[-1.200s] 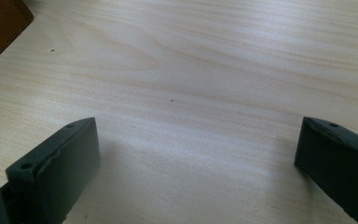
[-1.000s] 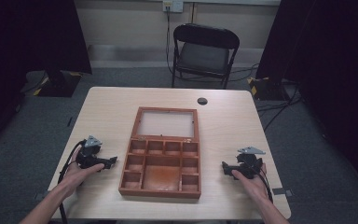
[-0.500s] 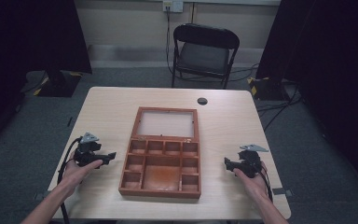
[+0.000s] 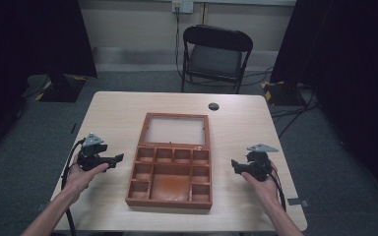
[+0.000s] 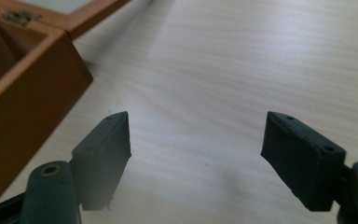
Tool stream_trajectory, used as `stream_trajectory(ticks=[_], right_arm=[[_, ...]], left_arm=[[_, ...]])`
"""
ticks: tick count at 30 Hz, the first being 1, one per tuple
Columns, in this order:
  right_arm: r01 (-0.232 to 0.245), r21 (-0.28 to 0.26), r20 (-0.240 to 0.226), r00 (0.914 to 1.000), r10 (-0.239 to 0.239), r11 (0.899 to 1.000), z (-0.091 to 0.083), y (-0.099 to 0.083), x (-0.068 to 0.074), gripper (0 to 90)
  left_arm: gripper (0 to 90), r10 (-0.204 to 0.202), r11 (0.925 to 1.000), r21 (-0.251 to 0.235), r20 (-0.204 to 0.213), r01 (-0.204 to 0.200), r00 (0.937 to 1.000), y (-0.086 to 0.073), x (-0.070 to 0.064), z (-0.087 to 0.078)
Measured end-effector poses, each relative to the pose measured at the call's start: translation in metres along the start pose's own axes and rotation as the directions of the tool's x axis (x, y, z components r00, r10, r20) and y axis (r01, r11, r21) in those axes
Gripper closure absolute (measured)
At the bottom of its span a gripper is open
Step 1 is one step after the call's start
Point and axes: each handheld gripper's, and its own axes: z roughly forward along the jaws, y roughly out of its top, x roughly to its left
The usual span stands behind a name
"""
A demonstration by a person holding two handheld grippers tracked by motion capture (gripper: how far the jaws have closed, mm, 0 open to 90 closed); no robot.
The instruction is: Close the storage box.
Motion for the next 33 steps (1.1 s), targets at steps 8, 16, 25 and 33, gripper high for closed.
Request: stream_trajectory(ticks=[8,16,25,33], right_arm=[[-0.003,-0.015,-0.065,0.9979,0.002,1.000,0.009,0.024,0.009,20.8],[-0.002,-0.016,-0.097,0.9953,0.000,1.000,0.019,0.046,0.019,19.1],[-0.012,-0.017,-0.145,0.9893,0.009,1.000,0.040,0.072,0.031,19.2],[-0.010,-0.008,-0.181,0.9835,0.008,1.000,0.059,0.098,0.047,18.7]], left_arm=[[19.6,0.044,0.9990,0.005,-0.014,-0.044,0.9989,0.012,-0.001,0.001],[19.8,0.006,0.9997,0.024,-0.038,-0.005,0.9993,0.021,0.007,0.017],[19.9,0.012,0.9999,0.001,-0.020,-0.012,0.9997,0.044,0.003,0.037],[22.2,-0.041,0.9992,0.000,0.019,0.041,0.9990,0.067,0.000,0.062]])
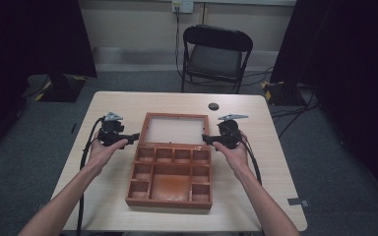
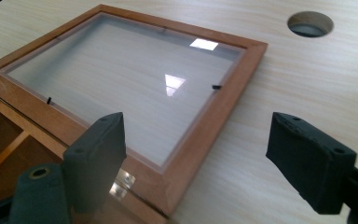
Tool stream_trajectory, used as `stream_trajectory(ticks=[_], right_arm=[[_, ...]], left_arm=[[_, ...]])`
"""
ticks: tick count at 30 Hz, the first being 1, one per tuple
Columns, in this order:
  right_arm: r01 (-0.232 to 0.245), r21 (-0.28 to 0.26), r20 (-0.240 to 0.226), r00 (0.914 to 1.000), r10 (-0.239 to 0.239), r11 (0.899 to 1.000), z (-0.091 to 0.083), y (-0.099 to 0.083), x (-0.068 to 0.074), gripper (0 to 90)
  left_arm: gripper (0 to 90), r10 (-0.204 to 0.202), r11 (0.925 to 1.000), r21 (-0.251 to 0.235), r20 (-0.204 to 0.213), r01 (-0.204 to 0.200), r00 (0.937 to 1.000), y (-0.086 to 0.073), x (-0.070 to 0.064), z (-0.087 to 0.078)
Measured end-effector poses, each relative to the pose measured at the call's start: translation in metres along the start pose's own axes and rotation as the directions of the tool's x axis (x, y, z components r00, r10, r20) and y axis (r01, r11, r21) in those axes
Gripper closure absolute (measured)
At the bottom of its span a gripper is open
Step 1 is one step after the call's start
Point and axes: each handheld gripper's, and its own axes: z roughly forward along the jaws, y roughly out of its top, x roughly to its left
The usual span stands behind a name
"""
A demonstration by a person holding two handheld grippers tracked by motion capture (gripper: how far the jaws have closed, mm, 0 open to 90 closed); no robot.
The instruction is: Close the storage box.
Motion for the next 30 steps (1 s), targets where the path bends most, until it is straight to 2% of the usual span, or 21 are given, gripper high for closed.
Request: stream_trajectory(ticks=[2,4,6,9,11,13,17,19,22,24,26,27,28,30], right_arm=[[0.013,-0.002,-0.006,0.9999,-0.013,1.000,0.006,0.003,0.003,18.4],[0.009,-0.006,-0.006,0.9999,-0.009,1.000,0.013,0.003,0.002,18.2],[0.001,0.002,-0.003,1.0000,-0.001,1.000,0.022,0.002,0.000,17.5],[-0.012,0.041,-0.009,0.9999,0.013,0.999,0.034,-0.001,-0.002,16.4],[-0.014,0.056,-0.004,0.9999,0.014,0.998,0.040,-0.004,-0.002,16.3],[-0.016,0.067,0.001,0.9999,0.016,0.998,0.044,-0.004,-0.003,16.1],[-0.041,0.071,0.007,0.9992,0.041,0.997,0.050,-0.004,-0.005,15.2],[-0.038,0.076,0.019,0.9992,0.036,0.996,0.053,-0.004,-0.004,14.3],[-0.072,0.075,0.016,0.9973,0.071,0.995,0.056,-0.003,-0.006,13.4],[-0.126,0.083,0.003,0.9920,0.126,0.989,0.059,-0.004,-0.007,13.1],[-0.143,0.080,0.000,0.9897,0.143,0.986,0.061,-0.005,-0.007,12.7],[-0.165,0.080,-0.011,0.9860,0.166,0.983,0.063,-0.005,-0.006,12.2],[-0.174,0.074,-0.030,0.9839,0.176,0.982,0.066,-0.006,-0.004,11.7],[-0.149,0.066,-0.020,0.9883,0.151,0.987,0.069,-0.004,0.001,9.0]], left_arm=[[22.2,-0.004,1.0000,0.004,0.004,0.004,1.0000,0.002,-0.001,0.006],[22.2,-0.024,0.9997,0.003,0.009,0.023,0.9997,0.003,-0.001,0.013],[21.8,-0.022,0.9995,0.022,0.006,0.022,0.9997,0.003,-0.002,0.020],[21.5,-0.019,0.9993,0.033,0.010,0.019,0.9998,0.002,-0.003,0.028],[21.4,-0.029,0.9988,0.040,0.019,0.028,0.9994,0.001,-0.004,0.032],[21.3,-0.018,0.9981,0.058,0.014,0.017,0.9997,0.000,-0.005,0.035],[20.8,-0.043,0.9962,0.077,0.029,0.040,0.9987,-0.001,-0.005,0.039],[20.8,-0.051,0.9956,0.080,0.029,0.048,0.9983,-0.001,-0.006,0.041],[20.6,-0.047,0.9951,0.088,0.036,0.044,0.9982,-0.001,-0.008,0.044],[19.9,-0.046,0.9953,0.088,0.043,0.042,0.9980,0.000,-0.009,0.046],[18.9,-0.047,0.9950,0.090,0.045,0.043,0.9979,0.000,-0.009,0.048],[18.9,-0.053,0.9949,0.089,0.047,0.048,0.9975,0.001,-0.009,0.049],[18.5,-0.049,0.9946,0.095,0.056,0.043,0.9972,0.002,-0.010,0.051],[18.5,-0.052,0.9940,0.099,0.058,0.047,0.9969,0.004,-0.012,0.053]])
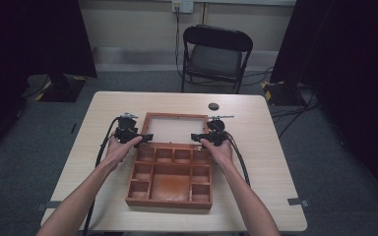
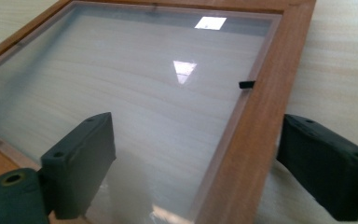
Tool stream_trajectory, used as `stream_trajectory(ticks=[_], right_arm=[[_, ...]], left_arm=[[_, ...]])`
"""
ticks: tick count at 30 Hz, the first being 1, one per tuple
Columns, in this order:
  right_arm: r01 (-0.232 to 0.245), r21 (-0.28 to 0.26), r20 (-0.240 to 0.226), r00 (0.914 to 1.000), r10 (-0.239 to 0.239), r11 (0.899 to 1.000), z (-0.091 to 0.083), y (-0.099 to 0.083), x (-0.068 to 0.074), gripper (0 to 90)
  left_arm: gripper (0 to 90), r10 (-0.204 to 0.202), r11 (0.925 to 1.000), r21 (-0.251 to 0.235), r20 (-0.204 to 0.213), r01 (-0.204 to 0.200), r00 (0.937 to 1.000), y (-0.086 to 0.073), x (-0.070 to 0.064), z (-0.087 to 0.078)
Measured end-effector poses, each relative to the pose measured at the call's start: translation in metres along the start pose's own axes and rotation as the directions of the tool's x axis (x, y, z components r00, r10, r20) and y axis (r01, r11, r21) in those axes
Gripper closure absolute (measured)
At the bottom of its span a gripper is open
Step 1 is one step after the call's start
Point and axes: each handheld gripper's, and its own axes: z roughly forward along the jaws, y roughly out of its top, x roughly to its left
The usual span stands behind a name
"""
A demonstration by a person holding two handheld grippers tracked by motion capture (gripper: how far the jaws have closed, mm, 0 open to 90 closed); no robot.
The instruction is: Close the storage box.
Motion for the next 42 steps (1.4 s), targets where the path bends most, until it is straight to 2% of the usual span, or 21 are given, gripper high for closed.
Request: stream_trajectory(ticks=[3,7,10,11,13,15,17,21,24,27,28,31,34,35,39,42], right_arm=[[0.012,0.002,0.020,0.9997,-0.012,1.000,0.002,0.001,0.004,6.2],[-0.026,0.017,-0.012,0.9996,0.026,1.000,0.005,0.001,-0.001,5.4],[-0.050,0.021,-0.032,0.9982,0.050,0.999,0.006,0.001,-0.004,5.3],[-0.070,0.029,-0.044,0.9965,0.071,0.997,0.006,0.001,-0.005,5.3],[-0.076,0.030,-0.048,0.9959,0.077,0.997,0.007,0.001,-0.005,5.3],[-0.092,0.048,-0.080,0.9922,0.095,0.995,0.008,0.001,-0.008,5.3],[-0.110,0.066,-0.104,0.9877,0.116,0.992,0.009,0.001,-0.009,5.5],[-0.096,0.080,-0.139,0.9846,0.106,0.992,0.010,0.002,-0.009,6.9],[-0.093,0.081,-0.137,0.9851,0.104,0.992,0.010,0.002,-0.009,7.0],[-0.091,0.081,-0.136,0.9855,0.102,0.993,0.010,0.002,-0.009,7.1],[-0.088,0.082,-0.133,0.9861,0.099,0.993,0.010,0.002,-0.009,7.1],[-0.086,0.078,-0.134,0.9863,0.096,0.993,0.010,0.001,-0.009,7.1],[-0.081,0.071,-0.134,0.9869,0.090,0.994,0.009,0.001,-0.009,7.2],[-0.081,0.071,-0.133,0.9870,0.090,0.994,0.009,0.001,-0.009,7.2],[-0.079,0.065,-0.136,0.9869,0.087,0.995,0.009,0.000,-0.009,7.7],[-0.085,0.071,-0.140,0.9857,0.094,0.994,0.008,0.001,-0.011,9.2]], left_arm=[[18.4,-0.006,1.0000,0.002,0.010,0.006,0.9999,0.002,-0.002,0.003],[16.9,-0.014,0.9999,0.009,0.012,0.014,0.9998,0.005,-0.009,0.008],[15.4,-0.025,0.9995,0.017,0.014,0.025,0.9996,0.005,-0.008,0.009],[15.4,-0.026,0.9995,0.016,0.015,0.025,0.9996,0.005,-0.008,0.009],[15.3,-0.027,0.9995,0.017,0.019,0.026,0.9995,0.005,-0.008,0.009],[14.7,-0.063,0.9978,0.024,0.041,0.062,0.9972,0.004,-0.004,0.011],[14.2,-0.071,0.9972,0.026,0.043,0.070,0.9965,0.004,-0.003,0.011],[14.2,-0.087,0.9957,0.037,0.057,0.085,0.9946,0.003,-0.001,0.011],[14.1,-0.102,0.9943,0.039,0.072,0.099,0.9922,0.003,0.001,0.012],[14.0,-0.097,0.9947,0.040,0.071,0.094,0.9927,0.003,0.002,0.012],[14.2,-0.114,0.9926,0.049,0.064,0.111,0.9913,0.003,0.001,0.012],[14.5,-0.088,0.9950,0.050,0.046,0.086,0.9950,0.005,-0.002,0.011],[14.4,-0.116,0.9922,0.053,0.056,0.113,0.9917,0.004,-0.001,0.012],[14.3,-0.106,0.9934,0.051,0.058,0.103,0.9927,0.004,0.000,0.012],[13.9,-0.111,0.9929,0.050,0.064,0.107,0.9918,0.004,0.001,0.012],[13.9,-0.130,0.9905,0.055,0.078,0.126,0.9883,0.003,0.003,0.013]])
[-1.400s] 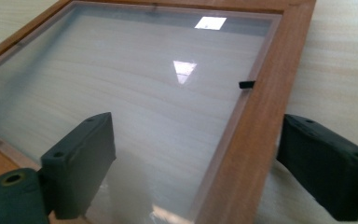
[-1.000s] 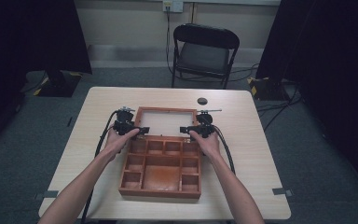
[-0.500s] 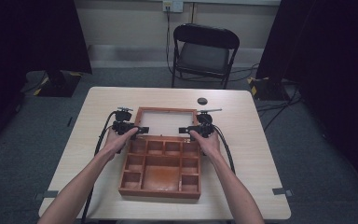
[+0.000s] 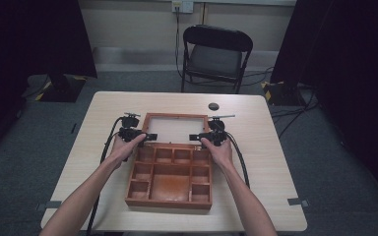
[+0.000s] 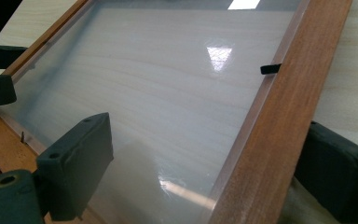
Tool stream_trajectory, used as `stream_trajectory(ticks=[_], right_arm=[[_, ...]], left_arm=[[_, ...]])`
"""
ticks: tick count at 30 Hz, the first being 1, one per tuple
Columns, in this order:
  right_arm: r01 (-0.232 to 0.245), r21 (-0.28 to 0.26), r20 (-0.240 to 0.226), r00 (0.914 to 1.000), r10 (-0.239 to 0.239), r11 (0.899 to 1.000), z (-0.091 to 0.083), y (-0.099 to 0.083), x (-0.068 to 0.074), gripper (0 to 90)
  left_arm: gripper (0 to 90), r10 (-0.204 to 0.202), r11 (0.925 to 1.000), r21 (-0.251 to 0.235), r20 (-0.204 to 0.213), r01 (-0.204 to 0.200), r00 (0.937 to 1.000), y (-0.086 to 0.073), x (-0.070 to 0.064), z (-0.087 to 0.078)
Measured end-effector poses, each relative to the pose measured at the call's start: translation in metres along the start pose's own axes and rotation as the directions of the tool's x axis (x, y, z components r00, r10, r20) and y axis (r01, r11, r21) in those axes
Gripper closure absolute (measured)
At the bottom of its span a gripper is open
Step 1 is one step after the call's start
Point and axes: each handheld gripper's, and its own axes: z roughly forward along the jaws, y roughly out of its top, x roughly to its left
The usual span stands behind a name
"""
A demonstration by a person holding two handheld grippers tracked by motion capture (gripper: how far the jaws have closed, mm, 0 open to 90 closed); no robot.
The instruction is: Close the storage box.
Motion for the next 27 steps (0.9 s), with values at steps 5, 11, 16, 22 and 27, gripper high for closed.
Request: stream_trajectory(ticks=[5,11,16,22,27], right_arm=[[0.004,-0.010,0.006,1.0000,-0.004,1.000,-0.0003,-0.0009,0.0005,9.2],[0.010,-0.018,0.007,0.9999,-0.010,1.000,0.0000,-0.0013,0.0007,9.1],[0.014,-0.032,-0.001,0.9999,-0.014,0.999,0.0006,-0.0026,-0.0001,9.1],[0.033,-0.042,0.010,0.9994,-0.032,0.999,-0.0013,-0.0016,0.0023,9.2],[0.064,-0.044,0.034,0.9975,-0.062,0.997,-0.0045,0.0022,0.0074,9.2]], left_arm=[[13.7,-0.032,0.9994,0.010,0.019,0.032,0.9993,-0.0003,0.0030,0.0005],[14.0,-0.055,0.9983,0.022,0.044,0.054,0.9975,-0.0004,0.0045,0.0014],[13.5,-0.073,0.9968,0.038,0.064,0.070,0.9953,-0.0009,0.0042,0.0015],[14.1,-0.047,0.9987,0.019,0.050,0.046,0.9976,0.0002,0.0013,-0.0007],[15.9,-0.023,0.9997,0.001,0.044,0.023,0.9988,0.0013,-0.0010,-0.0038]])
